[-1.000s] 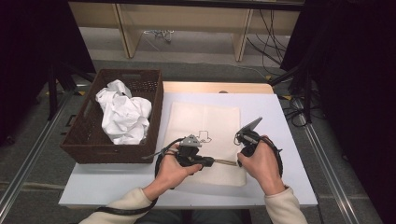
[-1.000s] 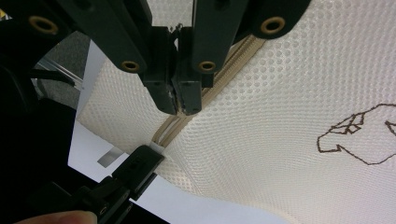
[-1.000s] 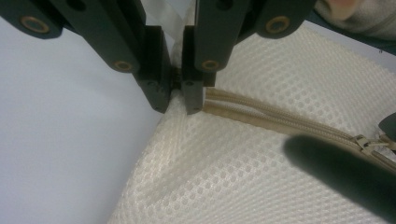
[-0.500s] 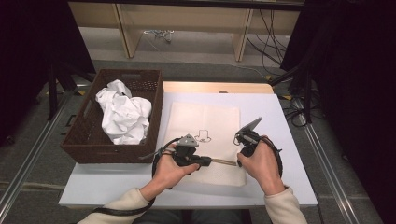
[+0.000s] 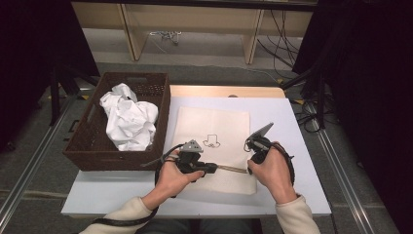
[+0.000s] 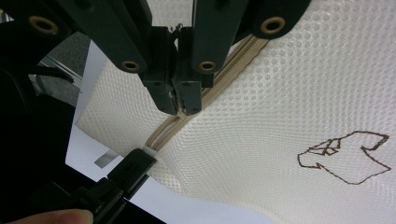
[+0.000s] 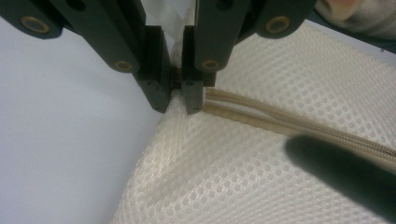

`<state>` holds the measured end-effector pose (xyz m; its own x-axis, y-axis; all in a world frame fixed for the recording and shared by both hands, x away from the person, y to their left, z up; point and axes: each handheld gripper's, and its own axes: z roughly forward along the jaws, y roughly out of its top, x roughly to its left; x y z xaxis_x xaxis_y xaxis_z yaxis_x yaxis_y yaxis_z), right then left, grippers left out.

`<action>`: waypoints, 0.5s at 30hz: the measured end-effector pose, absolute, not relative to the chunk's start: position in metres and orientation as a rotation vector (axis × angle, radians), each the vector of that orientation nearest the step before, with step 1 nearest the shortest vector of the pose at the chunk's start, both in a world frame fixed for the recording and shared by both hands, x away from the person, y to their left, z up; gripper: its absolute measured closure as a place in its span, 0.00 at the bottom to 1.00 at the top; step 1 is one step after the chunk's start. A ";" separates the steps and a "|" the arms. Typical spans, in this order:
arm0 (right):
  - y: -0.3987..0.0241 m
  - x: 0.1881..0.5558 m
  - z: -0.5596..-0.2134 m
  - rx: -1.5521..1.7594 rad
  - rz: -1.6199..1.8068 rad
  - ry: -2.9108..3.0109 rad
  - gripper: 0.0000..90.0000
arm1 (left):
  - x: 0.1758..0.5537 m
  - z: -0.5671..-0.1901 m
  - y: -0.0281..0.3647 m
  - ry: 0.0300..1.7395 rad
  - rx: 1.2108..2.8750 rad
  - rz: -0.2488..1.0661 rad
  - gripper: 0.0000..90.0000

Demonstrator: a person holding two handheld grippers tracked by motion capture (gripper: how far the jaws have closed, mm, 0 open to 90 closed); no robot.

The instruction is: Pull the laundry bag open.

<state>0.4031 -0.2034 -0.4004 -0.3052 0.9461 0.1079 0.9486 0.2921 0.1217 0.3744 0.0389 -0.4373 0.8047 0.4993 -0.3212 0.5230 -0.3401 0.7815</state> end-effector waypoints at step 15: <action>-0.203 0.403 -0.400 -1.874 -0.250 -2.460 0.94 | 0.374 -0.437 0.045 0.780 1.985 -0.026 0.97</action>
